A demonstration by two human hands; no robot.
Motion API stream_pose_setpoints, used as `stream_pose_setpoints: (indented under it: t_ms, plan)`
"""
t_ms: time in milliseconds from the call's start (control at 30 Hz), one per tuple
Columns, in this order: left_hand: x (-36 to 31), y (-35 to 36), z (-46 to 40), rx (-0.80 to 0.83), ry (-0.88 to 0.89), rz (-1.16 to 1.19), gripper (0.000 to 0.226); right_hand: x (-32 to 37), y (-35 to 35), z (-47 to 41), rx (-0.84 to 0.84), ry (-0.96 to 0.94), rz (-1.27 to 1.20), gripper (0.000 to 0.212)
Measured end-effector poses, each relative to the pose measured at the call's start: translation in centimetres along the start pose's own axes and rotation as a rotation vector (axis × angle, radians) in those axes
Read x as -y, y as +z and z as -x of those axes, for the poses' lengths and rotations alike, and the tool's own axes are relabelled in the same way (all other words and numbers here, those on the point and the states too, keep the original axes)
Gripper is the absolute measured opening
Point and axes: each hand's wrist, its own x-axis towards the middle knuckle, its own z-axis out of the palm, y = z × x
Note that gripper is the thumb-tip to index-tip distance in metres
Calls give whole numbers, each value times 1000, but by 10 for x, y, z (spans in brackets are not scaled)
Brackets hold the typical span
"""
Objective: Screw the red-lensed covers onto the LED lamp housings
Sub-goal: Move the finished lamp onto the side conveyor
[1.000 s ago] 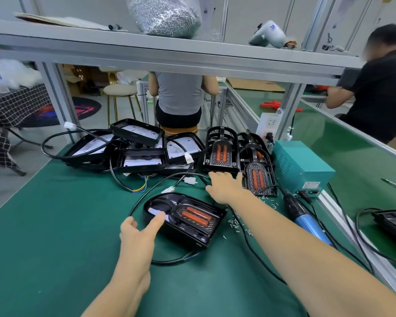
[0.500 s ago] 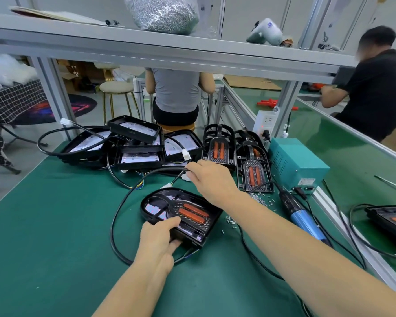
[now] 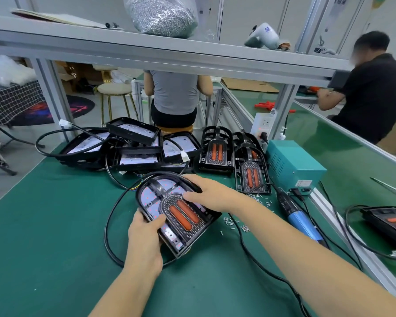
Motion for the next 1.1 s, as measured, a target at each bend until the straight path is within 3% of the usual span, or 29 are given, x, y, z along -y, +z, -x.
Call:
stream_pose_setpoints:
  t_ms: [100,300,433,533,700,800,867,933,1100]
  plan:
    - [-4,-1,-1,8,91,-26,32,-3,2,5,1,-43,-69,62]
    - [-17,0,-4,3,368,-199,31,12,0,13,-210,-151,-218,55]
    - [-26,-11,-10,-274,659,-477,46,21,-2,19,-337,-185,-315,52]
    - [-31,-18,-13,-386,588,-431,60,21,-2,24,-431,-194,-389,50]
    - [-39,-10,-15,-119,73,4,76,16,0,28,-549,-187,-598,48]
    - [-49,0,-13,88,-93,274,101,12,-2,33,-608,-159,-661,48]
    - [-54,7,-10,188,-52,274,103,9,-4,37,-668,-147,-642,48]
    - [-54,19,-6,262,64,131,84,7,-5,43,-726,-126,-598,49]
    - [-41,67,2,284,310,-205,68,-2,-7,54,-834,-66,-511,50]
